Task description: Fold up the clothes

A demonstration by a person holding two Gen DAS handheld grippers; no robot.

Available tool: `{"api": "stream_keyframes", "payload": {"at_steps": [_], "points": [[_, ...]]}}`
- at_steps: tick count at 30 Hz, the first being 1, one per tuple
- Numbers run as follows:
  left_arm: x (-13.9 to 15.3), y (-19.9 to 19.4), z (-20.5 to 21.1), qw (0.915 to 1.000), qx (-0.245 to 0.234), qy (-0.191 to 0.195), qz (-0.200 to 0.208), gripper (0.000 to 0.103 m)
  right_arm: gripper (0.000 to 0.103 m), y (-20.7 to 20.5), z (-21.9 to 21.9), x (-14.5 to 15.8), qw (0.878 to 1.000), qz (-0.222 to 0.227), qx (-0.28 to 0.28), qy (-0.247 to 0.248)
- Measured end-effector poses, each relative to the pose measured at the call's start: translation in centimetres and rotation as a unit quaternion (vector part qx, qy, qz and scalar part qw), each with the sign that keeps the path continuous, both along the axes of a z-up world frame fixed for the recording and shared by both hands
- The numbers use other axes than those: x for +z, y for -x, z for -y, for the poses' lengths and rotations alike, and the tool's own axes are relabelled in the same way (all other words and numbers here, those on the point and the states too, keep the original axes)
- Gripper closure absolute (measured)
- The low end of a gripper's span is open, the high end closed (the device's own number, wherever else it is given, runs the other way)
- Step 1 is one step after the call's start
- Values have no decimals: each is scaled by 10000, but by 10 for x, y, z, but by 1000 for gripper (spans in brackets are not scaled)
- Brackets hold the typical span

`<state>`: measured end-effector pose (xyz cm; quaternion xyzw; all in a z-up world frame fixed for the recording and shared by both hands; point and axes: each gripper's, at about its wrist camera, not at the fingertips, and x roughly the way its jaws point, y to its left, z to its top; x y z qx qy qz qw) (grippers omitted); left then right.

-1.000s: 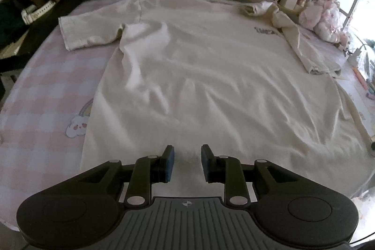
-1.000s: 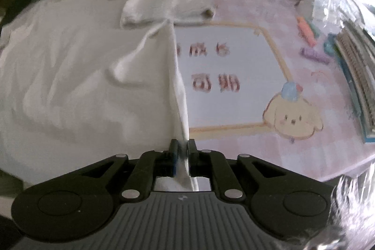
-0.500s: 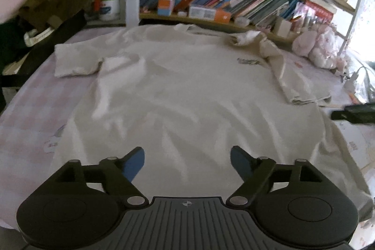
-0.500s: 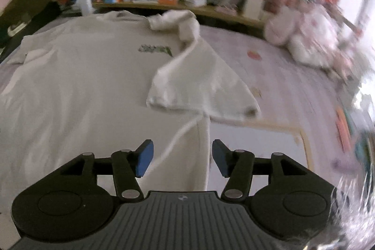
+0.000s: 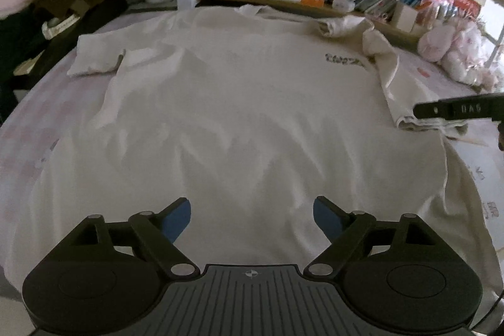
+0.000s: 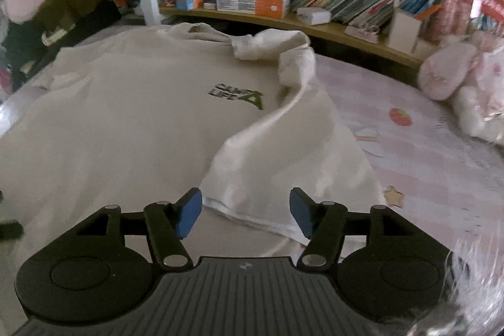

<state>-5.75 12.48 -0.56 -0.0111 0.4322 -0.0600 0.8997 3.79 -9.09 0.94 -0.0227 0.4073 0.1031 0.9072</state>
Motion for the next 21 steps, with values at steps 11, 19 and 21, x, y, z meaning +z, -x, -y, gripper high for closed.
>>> {"api": "stream_keyframes", "payload": {"at_steps": [11,19,21], "points": [[-6,-2,14,9985,277,-312,-353,15,89,-21,-15,-22,9955,-39,801,510],[-9,-5,16,9970,409,-426,-504,15,94,-82,103,10,9945,386,-552,799],[-10,-5,16,9969,390,-449,-524,15,94,-101,142,4,9877,267,-1109,1067]]}}
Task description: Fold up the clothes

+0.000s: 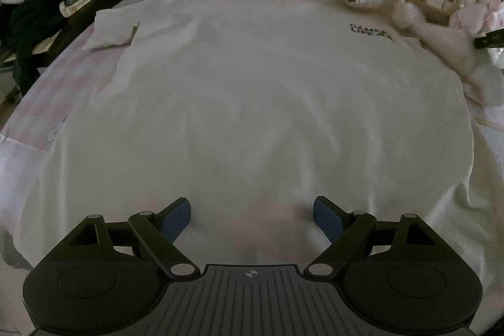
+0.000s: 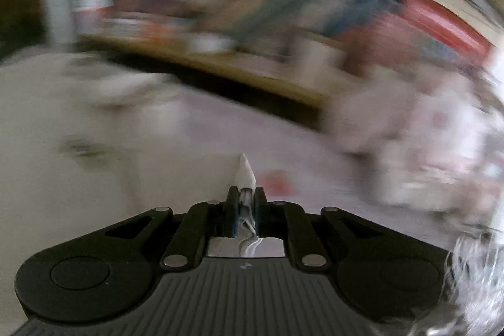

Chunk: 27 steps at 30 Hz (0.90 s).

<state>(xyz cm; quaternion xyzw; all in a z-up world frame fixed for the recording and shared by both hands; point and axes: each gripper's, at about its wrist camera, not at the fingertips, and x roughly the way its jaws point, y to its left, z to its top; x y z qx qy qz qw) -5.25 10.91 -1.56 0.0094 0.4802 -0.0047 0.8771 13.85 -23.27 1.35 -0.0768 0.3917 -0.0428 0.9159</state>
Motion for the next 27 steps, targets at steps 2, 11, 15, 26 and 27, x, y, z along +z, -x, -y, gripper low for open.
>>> {"api": "stream_keyframes", "payload": {"at_steps": [2,11,15,26,27], "points": [[0,0,1,10000,-9,-25,-21,15,95,-12,27,-10,9992,-162,-330,130],[1,-1,-1,9998,-166,-106,-75,15,95,-31,49,-39,9961,-664,-564,110],[2,1,-4,9997,-180,-129,-52,15,94,-29,54,-39,9954,-647,-695,111],[24,4,-32,9990,-92,-280,348,15,63,-29,69,-38,9940,-608,-895,140],[26,6,-37,9987,-73,-312,396,15,61,-26,69,-35,9943,-558,-908,70]]}}
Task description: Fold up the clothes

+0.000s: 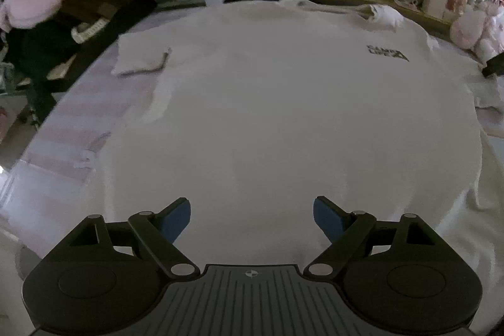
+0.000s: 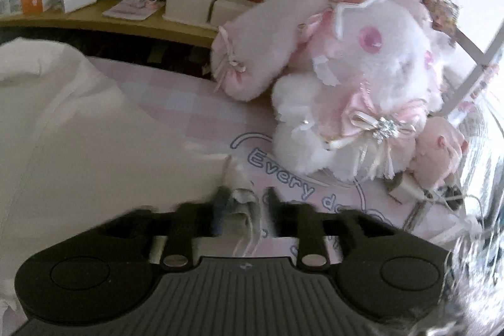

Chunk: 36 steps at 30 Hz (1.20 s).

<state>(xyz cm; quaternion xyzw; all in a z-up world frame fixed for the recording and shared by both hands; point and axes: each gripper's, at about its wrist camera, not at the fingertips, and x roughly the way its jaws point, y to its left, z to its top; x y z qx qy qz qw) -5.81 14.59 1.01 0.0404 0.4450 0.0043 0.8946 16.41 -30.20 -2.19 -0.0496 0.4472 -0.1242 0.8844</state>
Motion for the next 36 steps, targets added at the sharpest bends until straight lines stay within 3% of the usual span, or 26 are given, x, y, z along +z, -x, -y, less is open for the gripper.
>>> {"api": "stream_keyframes", "payload": {"at_steps": [6,12,18,21,22,23,28,32,33,35,36], "points": [[7,-3,-33,9994,278,48,197,15,61,68,-13,27,9953,369,177,-877],[3,-19,-58,9992,232,166,262,15,61,168,-77,38,9829,-4,846,-1635],[-4,-39,-73,9985,-261,353,334,15,62,246,-152,35,9800,-374,934,-1714],[-7,-49,-77,9970,-538,460,313,15,72,263,-178,28,9853,-509,696,-1472],[-8,-51,-79,9964,-623,498,302,15,90,269,-186,26,9868,-554,616,-1391],[-10,-53,-81,9957,-697,536,277,15,101,274,-192,25,9881,-595,539,-1315],[-19,-61,-95,9925,-1018,669,109,15,101,300,-190,50,9875,-136,-453,-1501],[-22,-68,-110,9897,-1145,854,-32,15,99,303,-196,34,9858,-503,-849,-1362],[-20,-69,-115,9890,-1192,880,-38,15,96,304,-198,32,9852,-551,-901,-1349],[-16,-68,-124,9875,-1312,872,16,15,73,310,-202,35,9854,-476,-992,-1299],[-14,-67,-130,9871,-1364,839,45,15,69,316,-203,39,9847,-427,-1023,-1345]]}}
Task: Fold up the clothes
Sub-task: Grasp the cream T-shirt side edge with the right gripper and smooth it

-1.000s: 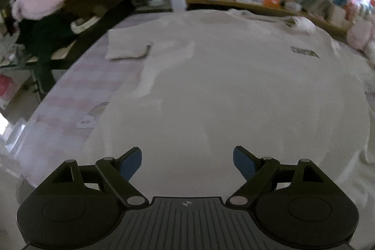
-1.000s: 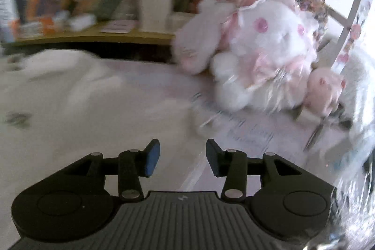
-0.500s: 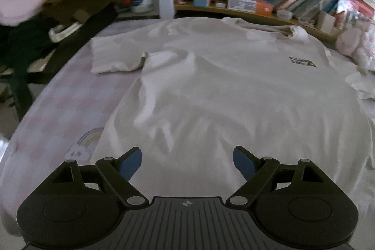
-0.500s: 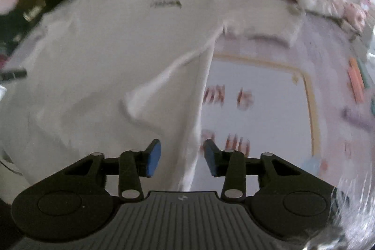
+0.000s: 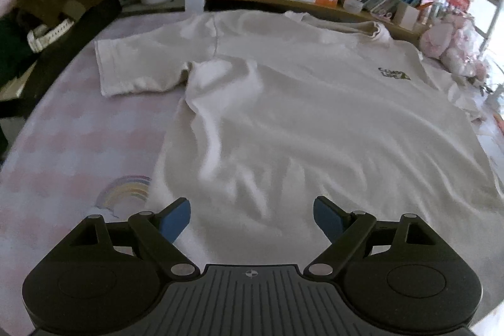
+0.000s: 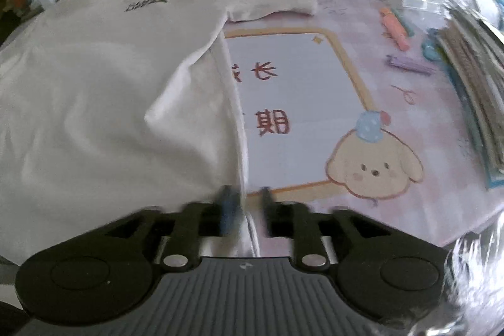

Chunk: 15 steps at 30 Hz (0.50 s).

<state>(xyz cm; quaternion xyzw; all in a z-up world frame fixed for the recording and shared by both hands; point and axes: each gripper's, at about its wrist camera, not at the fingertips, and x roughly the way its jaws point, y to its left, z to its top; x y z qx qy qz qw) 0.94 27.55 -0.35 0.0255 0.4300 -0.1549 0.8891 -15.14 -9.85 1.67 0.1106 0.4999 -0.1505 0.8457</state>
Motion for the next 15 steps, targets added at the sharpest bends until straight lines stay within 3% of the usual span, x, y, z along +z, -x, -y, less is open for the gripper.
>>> {"api": "stream_keyframes", "payload": {"at_steps": [5,6,8,10,12,14,15], "points": [[1,-2,-30,10000,32,-17,29,15,73,27,-3,2,9997,-96,-64,-219],[0,-3,-35,10000,83,25,4,15,76,28,-5,0,9996,-111,-62,-235],[-1,-6,-44,9997,205,112,-46,16,95,30,-6,-1,9994,-131,-74,-308],[-3,-8,-51,9993,290,203,-97,16,97,30,-2,3,9971,-87,-326,-678],[-3,-9,-53,9993,263,248,-107,16,97,36,8,9,9900,148,-762,-1179],[-4,-9,-53,9994,212,233,-105,16,97,43,22,15,9718,485,-1353,-1867],[-5,-10,-53,9995,196,205,-111,16,96,46,26,17,9679,544,-1476,-1958]]}}
